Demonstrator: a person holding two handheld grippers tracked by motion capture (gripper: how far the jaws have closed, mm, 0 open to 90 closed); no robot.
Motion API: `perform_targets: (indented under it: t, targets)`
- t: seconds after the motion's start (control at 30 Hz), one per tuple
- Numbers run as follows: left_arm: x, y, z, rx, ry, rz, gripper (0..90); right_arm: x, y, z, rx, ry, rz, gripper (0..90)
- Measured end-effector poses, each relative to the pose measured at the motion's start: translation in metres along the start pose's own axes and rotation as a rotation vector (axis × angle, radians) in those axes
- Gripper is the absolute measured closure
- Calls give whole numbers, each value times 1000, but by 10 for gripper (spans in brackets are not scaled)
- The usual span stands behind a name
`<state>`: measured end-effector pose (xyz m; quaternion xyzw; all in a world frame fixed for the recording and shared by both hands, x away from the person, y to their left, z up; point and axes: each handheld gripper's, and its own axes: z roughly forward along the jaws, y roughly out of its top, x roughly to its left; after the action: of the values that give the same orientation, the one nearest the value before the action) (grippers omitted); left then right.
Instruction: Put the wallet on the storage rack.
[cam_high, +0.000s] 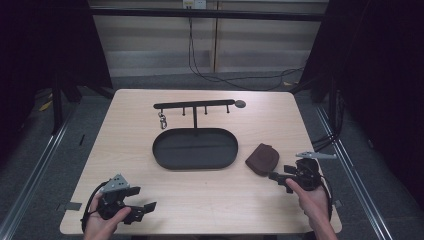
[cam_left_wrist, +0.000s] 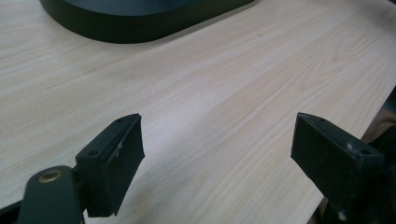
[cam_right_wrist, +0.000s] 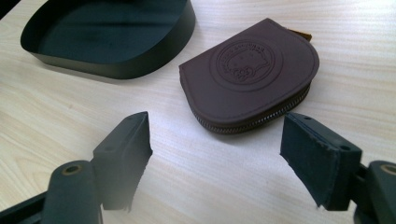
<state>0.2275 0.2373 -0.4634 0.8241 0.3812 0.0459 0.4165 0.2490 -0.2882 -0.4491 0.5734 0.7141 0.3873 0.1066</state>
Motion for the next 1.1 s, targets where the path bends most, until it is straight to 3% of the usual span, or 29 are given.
perform_targets:
  t: [0.17, 0.33, 0.7, 0.93, 1.03, 1.1]
  targets:
    - [1, -2, 0, 4, 3, -5, 168, -2, 13, 4, 40, -8, 3, 195]
    - [-2, -2, 2, 20, -12, 19, 168, -5, 28, 11, 100, -29, 1, 169]
    - [-2, -2, 1, 16, -8, 16, 168, -16, 60, 29, 242, -69, 13, 217]
    - [-3, -2, 1, 21, -8, 25, 169, -18, 83, 41, 345, -131, -15, 199]
    - [-3, -2, 2, 24, -16, 24, 168, -18, 91, 49, 384, -128, -23, 184]
    - [-4, -2, 2, 27, -15, 30, 168, -18, 96, 59, 445, -141, -52, 183]
